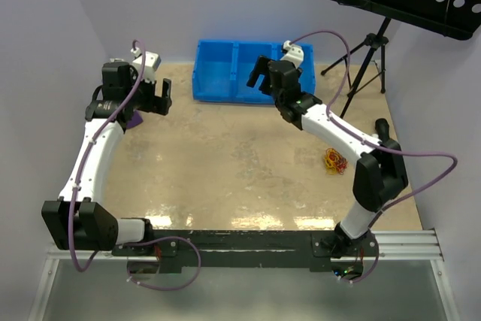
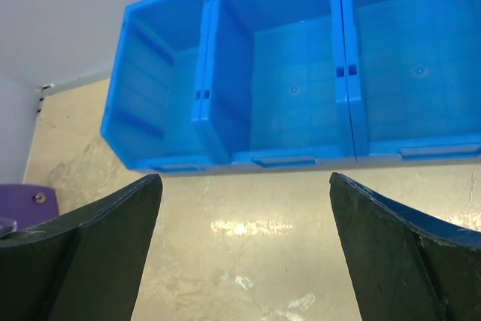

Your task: Untangle the cables

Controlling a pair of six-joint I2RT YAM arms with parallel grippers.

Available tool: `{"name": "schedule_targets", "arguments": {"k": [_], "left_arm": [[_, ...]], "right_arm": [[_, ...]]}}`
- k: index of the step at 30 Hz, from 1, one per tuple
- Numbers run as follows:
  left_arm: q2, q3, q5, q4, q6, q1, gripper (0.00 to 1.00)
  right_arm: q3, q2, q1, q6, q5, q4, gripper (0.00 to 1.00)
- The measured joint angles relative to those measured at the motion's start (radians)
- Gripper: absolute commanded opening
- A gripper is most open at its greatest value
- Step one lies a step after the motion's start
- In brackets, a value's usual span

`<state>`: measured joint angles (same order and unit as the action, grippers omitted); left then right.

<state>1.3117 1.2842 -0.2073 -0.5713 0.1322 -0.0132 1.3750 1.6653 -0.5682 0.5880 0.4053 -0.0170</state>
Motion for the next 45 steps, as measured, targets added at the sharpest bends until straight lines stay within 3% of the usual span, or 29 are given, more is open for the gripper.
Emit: {"name": "schedule_targets", "arguments": {"k": [19, 30, 45], "left_arm": [[0.016, 0.028, -0.029, -0.053, -0.062, 0.0, 1.0], [0.078, 0.208, -0.059, -0.213, -0.056, 0.0, 1.0], [0.134, 0.193, -0.052, -0.219, -0.098, 0.0, 1.0]], "right_arm": [[0.269, 0.338, -0.015, -0.067, 0.136, -0.003, 0.96], [0.306, 0.396, -0.014, -0.13, 0.298, -0.006, 0.96], [0.404, 0.49, 0.108, -0.141, 0.309, -0.044, 0.95]]}}
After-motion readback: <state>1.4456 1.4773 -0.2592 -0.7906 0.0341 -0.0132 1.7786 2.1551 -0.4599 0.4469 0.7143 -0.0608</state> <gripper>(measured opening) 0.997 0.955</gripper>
